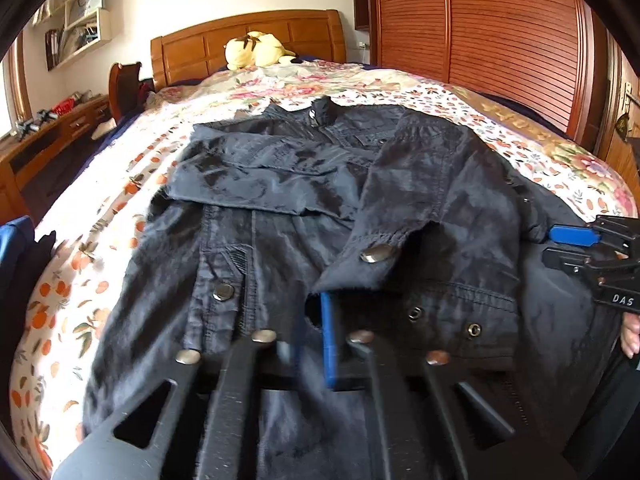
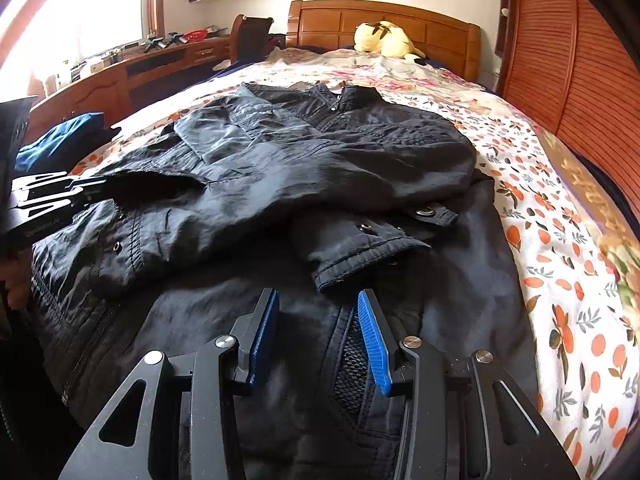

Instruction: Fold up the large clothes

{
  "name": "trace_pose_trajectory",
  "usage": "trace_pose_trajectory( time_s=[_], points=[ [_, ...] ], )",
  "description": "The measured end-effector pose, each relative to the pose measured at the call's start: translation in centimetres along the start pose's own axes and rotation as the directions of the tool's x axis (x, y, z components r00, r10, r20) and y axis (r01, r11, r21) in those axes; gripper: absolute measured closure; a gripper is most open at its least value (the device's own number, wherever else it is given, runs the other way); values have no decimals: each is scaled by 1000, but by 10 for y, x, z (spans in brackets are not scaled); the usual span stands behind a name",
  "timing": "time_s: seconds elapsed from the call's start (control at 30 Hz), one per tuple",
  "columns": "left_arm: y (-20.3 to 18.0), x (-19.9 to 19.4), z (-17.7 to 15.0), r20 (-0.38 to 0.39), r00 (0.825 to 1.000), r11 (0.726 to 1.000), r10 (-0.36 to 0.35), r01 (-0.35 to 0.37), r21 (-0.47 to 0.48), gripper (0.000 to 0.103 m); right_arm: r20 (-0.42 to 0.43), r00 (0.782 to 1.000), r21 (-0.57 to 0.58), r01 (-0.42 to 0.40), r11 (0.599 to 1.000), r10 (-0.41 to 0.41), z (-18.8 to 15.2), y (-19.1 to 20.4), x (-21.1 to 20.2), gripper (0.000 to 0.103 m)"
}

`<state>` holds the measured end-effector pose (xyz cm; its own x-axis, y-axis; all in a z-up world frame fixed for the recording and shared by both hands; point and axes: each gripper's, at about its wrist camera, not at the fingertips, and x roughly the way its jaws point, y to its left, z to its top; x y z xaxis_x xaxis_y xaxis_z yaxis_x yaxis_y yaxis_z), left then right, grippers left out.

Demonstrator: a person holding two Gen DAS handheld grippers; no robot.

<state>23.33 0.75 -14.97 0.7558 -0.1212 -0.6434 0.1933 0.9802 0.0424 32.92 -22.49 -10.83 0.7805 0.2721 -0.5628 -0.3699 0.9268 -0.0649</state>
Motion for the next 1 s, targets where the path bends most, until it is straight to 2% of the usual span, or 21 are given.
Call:
trace_pose_trajectory(
  time_s=[0.23, 0.47, 0.57, 0.7, 0.77, 0.8, 0.83, 0.9, 0.93, 1.0],
  points=[
    [21, -31, 27, 113, 993, 999, 23, -18, -43, 100, 15, 1000, 6, -5, 1000, 5, 2, 4, -1, 60],
    [36, -36, 41, 86, 996, 999, 20, -17, -40, 100, 37, 999, 10, -23, 1000, 22, 4, 5, -2, 60],
    [40, -42, 36, 84, 994, 997, 68, -64, -43, 99, 44, 998, 14, -35, 999, 34, 6, 5, -1, 60],
    [57, -55, 26, 86, 995, 994, 50, -41, -102, 98, 52, 998, 17, -47, 999, 46, 9, 8, 1, 60],
    [66, -61, 18, 86, 995, 991, 46, -35, -129, 80, 57, 997, 21, -54, 998, 52, 11, 9, 3, 60],
    [69, -64, 15, 90, 995, 990, 45, -32, -139, 61, 58, 997, 22, -59, 998, 58, 12, 10, 4, 60],
    [73, -68, 10, 96, 994, 988, 46, -31, -148, 56, 62, 996, 23, -65, 998, 63, 13, 10, 6, 60],
    [80, -72, 1, 95, 994, 987, 48, -33, -155, 31, 63, 995, 21, -72, 997, 71, 16, 13, 9, 60],
    [84, -74, -6, 94, 994, 986, 54, -39, -160, 23, 62, 995, 18, -76, 997, 75, 17, 14, 12, 60],
    [91, -77, -17, 83, 994, 984, 64, -49, -171, 23, 58, 995, 8, -78, 997, 77, 19, 19, 17, 60]
  ],
)
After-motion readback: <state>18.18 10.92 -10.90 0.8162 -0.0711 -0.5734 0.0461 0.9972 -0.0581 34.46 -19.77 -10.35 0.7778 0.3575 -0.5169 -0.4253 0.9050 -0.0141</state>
